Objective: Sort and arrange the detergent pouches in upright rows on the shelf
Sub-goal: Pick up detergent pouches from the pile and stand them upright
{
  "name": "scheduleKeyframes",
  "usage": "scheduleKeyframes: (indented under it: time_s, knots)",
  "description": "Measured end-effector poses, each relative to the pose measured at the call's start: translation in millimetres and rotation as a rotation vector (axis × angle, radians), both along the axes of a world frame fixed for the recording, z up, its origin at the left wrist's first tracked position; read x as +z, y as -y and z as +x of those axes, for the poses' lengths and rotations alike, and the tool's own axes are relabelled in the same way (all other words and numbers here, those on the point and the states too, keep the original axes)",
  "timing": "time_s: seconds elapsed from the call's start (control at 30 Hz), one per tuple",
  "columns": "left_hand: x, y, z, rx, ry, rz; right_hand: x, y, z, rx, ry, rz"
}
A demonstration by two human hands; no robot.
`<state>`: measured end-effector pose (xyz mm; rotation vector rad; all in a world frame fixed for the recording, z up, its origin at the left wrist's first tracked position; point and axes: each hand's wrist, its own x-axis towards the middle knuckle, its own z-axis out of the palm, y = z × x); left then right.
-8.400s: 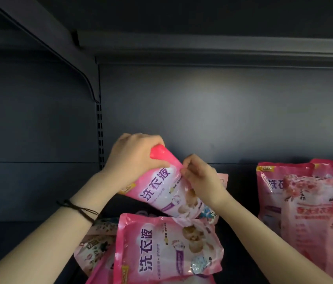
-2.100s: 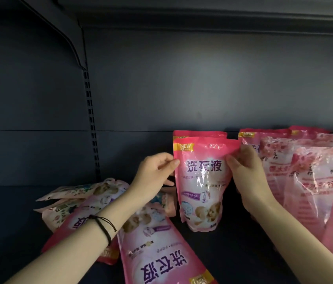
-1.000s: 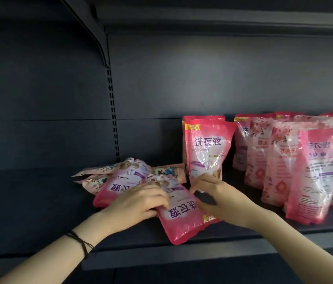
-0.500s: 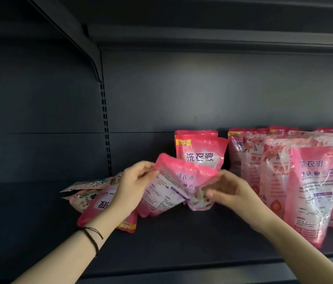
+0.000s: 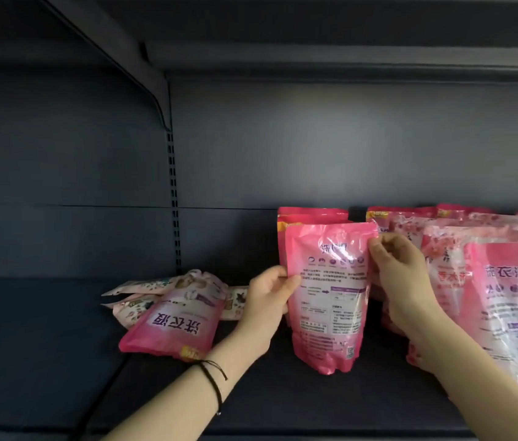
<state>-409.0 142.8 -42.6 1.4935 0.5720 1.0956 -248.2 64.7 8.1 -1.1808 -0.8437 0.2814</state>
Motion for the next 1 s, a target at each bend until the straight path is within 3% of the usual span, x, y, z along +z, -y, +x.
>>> scheduleKeyframes:
  time_s: [0.2,0.3,0.5,0.63,0.77,1.0]
  knots:
    - [3.4,-3.0,-11.5,-0.059,-0.113,0.157,4.8,6.0,2.1,-0.103,0.255,-0.016]
    - [10.6,-12.3,-33.6,-0.065,-0.295,0.326,20.1,12.6,-4.4,-0.121,0.419,0.067]
    - [30.6,-38.7,-100.0,0.187,-0.696,0.632,51.7,19.7,-24.6,-0.109,1.027,-0.148]
    - [37.6,-57.8,-141.6,0.292,-1.0,0.87,52.5,12.8,-60.7,-0.216,1.31,-0.047]
    - [35.2,-76.1,-172.2,0.312,-1.144,1.057,36.4,-8.0,-105.1,-0.182,1.581,0.014]
    - [24.0,-115.3,-218.3,0.259,-1.239,1.333,-7.5,-61.6,-159.4,-0.002,1.728,-0.213]
